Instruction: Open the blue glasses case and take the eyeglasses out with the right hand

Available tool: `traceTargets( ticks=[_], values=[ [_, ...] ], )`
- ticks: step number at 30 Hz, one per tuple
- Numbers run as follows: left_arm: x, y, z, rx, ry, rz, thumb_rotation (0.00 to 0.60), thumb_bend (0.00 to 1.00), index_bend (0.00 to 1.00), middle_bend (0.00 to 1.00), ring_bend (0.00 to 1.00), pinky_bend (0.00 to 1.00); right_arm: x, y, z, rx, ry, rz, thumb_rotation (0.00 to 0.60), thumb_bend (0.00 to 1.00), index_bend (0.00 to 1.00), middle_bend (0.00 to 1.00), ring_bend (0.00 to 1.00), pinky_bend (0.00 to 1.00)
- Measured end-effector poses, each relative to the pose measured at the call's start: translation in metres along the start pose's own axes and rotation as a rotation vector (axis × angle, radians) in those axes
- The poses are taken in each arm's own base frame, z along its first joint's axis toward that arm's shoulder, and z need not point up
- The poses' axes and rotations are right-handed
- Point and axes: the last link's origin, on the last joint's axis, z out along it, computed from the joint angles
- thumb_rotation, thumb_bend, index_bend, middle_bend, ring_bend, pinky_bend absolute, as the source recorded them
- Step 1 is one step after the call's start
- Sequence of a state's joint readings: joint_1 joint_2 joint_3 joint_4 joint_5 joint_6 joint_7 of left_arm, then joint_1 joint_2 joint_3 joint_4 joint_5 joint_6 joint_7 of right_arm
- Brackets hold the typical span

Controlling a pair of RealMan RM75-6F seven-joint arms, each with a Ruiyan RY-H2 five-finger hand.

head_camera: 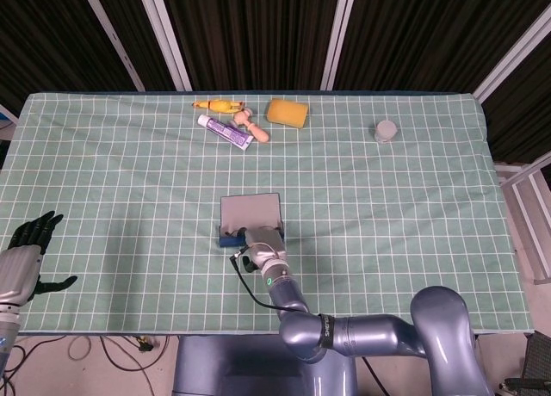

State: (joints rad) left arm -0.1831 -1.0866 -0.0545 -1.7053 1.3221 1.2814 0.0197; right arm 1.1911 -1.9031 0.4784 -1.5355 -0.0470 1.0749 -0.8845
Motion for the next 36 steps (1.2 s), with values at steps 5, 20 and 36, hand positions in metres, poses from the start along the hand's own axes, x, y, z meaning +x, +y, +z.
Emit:
traceTargets(
  ticks=[5, 20, 36],
  values=[
    [0.0, 0.0, 0.0, -0.001, 0.001, 0.0, 0.6, 0.0, 0.0, 0.0, 0.0, 0.0, 0.002, -0.002, -0.012, 0.017, -0.015, -0.007, 0.6, 0.54, 0.28, 0.9, 0.98, 1.0],
    [0.0, 0.001, -0.003, 0.0, -0.001, -0.003, 0.6, 0.0, 0.0, 0.0, 0.0, 0.0, -0.008, 0.016, -0.061, 0.008, -0.121, -0.102, 0.6, 0.54, 0.29, 0.9, 0.98, 1.0],
    [0.001, 0.002, -0.005, -0.003, 0.003, -0.009, 0.6, 0.0, 0.0, 0.0, 0.0, 0.0, -0.007, 0.054, -0.096, -0.092, -0.113, -0.223, 0.6, 0.54, 0.31, 0.9, 0.98, 1.0]
  ],
)
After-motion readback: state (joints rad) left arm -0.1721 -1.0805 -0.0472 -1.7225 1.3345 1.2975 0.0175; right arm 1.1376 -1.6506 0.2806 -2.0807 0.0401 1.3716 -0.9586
